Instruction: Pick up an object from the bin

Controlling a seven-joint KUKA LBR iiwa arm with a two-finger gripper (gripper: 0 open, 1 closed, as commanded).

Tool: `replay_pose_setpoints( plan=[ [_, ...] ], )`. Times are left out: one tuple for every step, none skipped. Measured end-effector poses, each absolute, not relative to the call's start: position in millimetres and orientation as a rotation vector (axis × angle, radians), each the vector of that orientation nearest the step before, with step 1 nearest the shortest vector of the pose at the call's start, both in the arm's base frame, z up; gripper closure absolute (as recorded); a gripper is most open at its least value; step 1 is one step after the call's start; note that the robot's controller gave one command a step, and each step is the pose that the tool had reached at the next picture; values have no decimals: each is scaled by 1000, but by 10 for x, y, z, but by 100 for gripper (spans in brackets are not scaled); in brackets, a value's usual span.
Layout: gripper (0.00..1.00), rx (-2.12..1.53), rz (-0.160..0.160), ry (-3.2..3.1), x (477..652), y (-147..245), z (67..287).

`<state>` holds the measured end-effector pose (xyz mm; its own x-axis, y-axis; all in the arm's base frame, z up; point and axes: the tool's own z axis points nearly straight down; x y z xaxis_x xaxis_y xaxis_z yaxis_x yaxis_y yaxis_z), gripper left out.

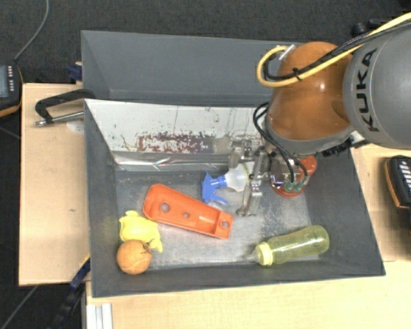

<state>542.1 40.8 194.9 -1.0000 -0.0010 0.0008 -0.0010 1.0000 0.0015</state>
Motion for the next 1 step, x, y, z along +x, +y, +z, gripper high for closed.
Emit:
replay_pose_setpoints(
  plan=[
    [0, 242, -1, -3134, 5496, 537, 1985]
  ],
)
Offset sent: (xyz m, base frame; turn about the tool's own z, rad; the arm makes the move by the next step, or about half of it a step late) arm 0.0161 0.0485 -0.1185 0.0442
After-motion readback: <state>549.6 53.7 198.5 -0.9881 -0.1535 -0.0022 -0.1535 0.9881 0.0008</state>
